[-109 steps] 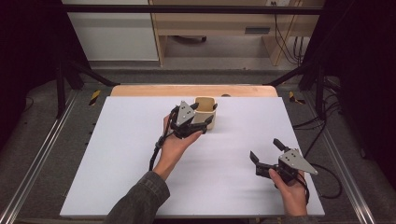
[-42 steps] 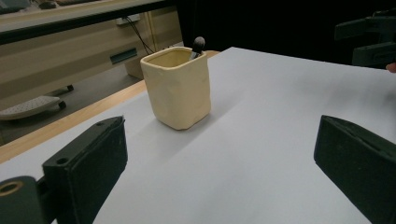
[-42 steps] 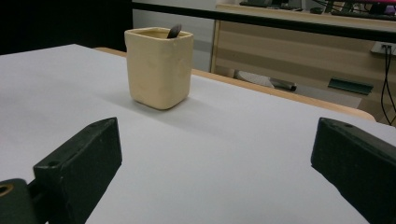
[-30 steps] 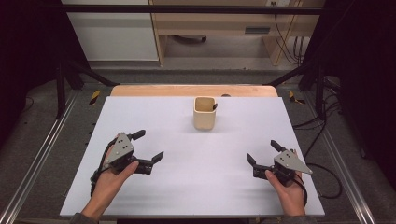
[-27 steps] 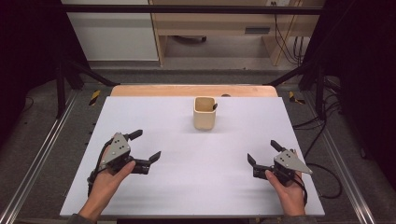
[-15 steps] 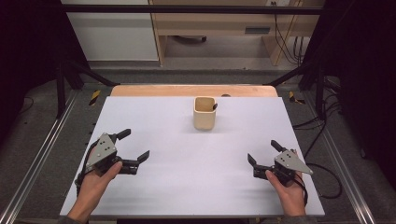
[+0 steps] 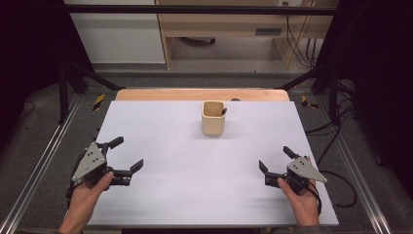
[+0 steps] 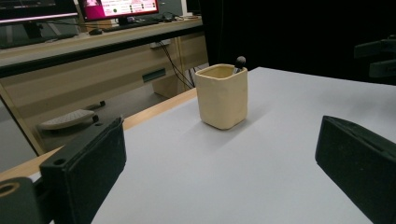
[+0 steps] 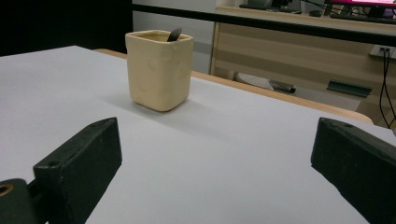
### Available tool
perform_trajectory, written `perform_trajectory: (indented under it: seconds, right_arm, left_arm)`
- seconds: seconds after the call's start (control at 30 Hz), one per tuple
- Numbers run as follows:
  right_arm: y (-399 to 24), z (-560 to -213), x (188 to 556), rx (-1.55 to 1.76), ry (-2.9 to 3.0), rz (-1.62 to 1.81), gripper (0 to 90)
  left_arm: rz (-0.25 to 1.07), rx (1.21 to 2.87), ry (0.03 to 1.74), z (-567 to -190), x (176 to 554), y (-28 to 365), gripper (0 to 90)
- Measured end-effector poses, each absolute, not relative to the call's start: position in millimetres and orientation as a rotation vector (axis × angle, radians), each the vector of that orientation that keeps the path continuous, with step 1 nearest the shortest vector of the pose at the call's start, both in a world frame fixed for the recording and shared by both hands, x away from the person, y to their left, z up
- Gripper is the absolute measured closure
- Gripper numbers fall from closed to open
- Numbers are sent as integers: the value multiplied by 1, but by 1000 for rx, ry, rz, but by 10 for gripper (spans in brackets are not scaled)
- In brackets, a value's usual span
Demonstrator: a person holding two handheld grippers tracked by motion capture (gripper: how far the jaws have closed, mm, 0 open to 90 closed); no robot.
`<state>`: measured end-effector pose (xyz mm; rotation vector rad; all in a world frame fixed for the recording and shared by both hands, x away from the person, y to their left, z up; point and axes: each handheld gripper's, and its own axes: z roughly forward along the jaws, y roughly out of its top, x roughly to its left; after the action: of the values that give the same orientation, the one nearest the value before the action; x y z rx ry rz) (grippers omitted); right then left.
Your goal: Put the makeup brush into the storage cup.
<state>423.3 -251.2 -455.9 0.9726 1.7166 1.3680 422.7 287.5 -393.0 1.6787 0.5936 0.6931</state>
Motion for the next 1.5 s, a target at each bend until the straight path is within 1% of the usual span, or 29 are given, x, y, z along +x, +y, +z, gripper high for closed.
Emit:
perform_trajectory:
  seconds: [0.53,0.73,1.13,1.5]
  right_arm:
    - [-252,-455,423,972,1710,1368,23]
    - [-253,-455,422,976,1704,1373,23]
    - [-255,-454,421,987,1693,1378,23]
    - [-256,-454,421,985,1694,1381,23]
  left_arm:
    - [715,1632,632,-405,417,307,14]
    - [713,1586,655,-412,417,314,14]
    - [723,1564,657,-425,417,318,14]
    - [715,1576,648,-435,419,313,9]
